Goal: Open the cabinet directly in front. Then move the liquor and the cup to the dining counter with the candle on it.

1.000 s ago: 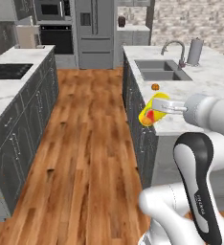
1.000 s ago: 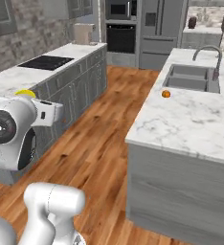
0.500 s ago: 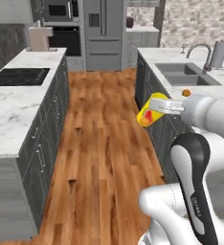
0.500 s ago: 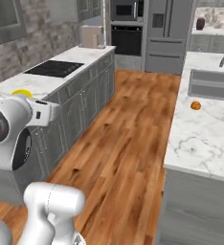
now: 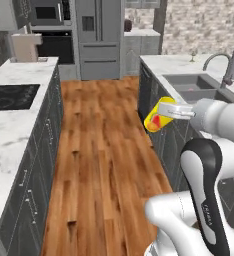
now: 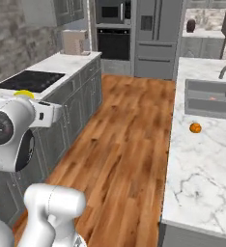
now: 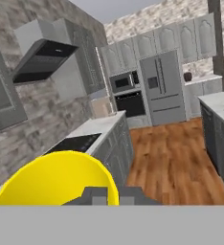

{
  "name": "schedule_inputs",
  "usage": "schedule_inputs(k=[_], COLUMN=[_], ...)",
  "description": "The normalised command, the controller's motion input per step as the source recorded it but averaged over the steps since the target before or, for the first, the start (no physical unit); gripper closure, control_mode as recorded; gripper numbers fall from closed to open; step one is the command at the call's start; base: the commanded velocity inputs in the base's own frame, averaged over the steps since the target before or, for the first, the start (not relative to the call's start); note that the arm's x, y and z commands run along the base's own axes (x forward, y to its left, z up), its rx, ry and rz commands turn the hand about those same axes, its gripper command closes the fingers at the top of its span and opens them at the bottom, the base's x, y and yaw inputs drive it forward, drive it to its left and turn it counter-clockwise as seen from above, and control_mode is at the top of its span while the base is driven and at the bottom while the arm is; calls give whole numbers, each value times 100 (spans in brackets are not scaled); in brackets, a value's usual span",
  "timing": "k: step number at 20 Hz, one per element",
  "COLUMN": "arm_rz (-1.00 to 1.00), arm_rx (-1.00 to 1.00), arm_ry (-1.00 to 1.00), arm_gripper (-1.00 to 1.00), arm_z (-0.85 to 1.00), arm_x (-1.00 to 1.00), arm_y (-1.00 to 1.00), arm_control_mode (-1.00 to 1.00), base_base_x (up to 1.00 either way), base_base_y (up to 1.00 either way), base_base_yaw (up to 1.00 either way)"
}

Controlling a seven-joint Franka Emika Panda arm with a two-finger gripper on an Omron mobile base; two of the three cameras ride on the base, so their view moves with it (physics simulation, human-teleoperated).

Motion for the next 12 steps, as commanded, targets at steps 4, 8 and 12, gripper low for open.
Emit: schedule_inputs(k=[4, 8, 12], arm_rz=[0, 0, 0], arm_rx=[0, 0, 0], arm_ry=[0, 0, 0], arm_gripper=[100, 100, 100], arm_z=[0, 0, 0], arm_x=[0, 0, 0], arm_y=[0, 0, 0], arm_control_mode=[100, 100, 100], base_base_x=[100, 100, 100], base_base_y=[54, 48, 42], base_base_yaw=[-24, -21, -20])
